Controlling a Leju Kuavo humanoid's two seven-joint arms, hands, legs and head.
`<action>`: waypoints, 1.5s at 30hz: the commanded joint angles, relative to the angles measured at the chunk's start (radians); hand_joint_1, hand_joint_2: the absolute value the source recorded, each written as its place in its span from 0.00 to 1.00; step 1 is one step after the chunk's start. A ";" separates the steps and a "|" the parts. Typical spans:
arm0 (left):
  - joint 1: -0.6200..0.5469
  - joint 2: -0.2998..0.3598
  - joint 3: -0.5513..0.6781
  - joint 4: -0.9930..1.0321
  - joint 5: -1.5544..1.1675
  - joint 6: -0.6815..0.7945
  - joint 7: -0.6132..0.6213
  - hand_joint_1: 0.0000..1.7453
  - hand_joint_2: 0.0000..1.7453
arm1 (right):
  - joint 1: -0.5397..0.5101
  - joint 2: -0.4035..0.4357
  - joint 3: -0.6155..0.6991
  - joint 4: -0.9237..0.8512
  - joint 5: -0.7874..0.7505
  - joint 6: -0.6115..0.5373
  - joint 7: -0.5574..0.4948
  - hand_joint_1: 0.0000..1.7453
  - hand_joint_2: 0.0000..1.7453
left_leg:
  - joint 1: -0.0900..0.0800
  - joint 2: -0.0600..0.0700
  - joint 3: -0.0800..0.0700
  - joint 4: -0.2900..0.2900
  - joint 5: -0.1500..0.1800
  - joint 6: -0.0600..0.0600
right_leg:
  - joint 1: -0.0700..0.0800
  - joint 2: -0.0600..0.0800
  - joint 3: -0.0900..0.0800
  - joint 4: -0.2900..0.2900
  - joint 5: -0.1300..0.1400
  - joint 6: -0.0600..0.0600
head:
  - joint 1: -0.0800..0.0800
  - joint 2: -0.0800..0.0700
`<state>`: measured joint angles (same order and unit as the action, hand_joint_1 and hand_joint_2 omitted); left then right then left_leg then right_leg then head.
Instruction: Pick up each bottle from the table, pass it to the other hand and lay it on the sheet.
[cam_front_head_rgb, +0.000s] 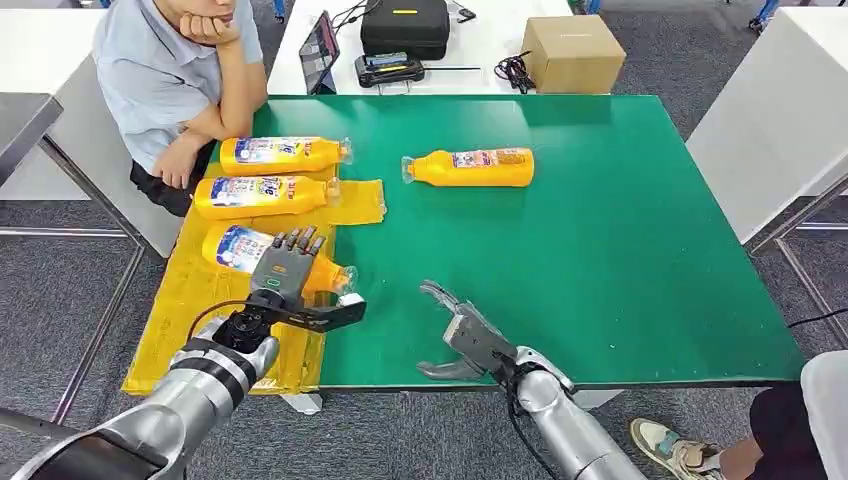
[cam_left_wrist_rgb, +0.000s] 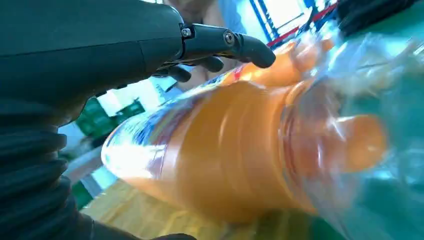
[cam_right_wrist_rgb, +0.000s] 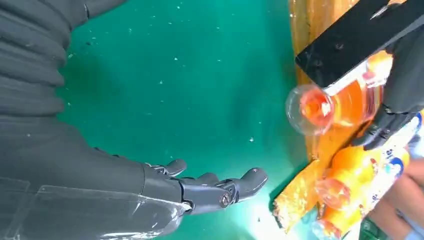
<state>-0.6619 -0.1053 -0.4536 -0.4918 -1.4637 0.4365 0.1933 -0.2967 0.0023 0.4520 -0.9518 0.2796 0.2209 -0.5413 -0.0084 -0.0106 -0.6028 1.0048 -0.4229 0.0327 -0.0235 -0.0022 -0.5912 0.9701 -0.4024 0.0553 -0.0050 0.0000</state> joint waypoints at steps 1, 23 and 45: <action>0.102 -0.013 0.025 -0.177 0.037 0.095 -0.060 0.00 1.00 | 0.020 -0.015 -0.033 0.001 0.004 -0.011 0.002 0.00 1.00 | 0.002 0.000 0.002 0.000 -0.002 -0.002 | 0.002 -0.001 0.003 0.000 -0.002 -0.002 | 0.000 0.000; 0.562 -0.007 -0.017 -0.889 0.529 0.262 -0.398 0.00 1.00 | 0.221 -0.016 -0.137 -0.225 0.011 -0.112 0.033 0.00 1.00 | 0.001 0.001 0.000 0.000 -0.005 -0.002 | 0.001 0.000 0.000 -0.001 -0.003 -0.002 | 0.000 0.000; 0.712 -0.057 -0.005 -1.072 1.360 0.048 -0.658 0.00 1.00 | 0.318 -0.111 -0.139 -0.441 0.738 -0.715 0.276 0.00 0.00 | 0.001 0.001 0.000 -0.001 -0.004 -0.001 | 0.001 0.000 0.000 -0.002 -0.002 -0.002 | 0.000 0.000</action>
<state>0.0395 -0.1637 -0.4528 -1.5480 -0.1290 0.5028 -0.4711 0.0267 -0.0221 0.2980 -1.4225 0.7210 -0.3698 -0.3938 -0.0085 -0.0100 -0.6046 1.0043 -0.4267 0.0326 -0.0236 -0.0017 -0.5937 0.9692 -0.4038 0.0553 -0.0053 0.0000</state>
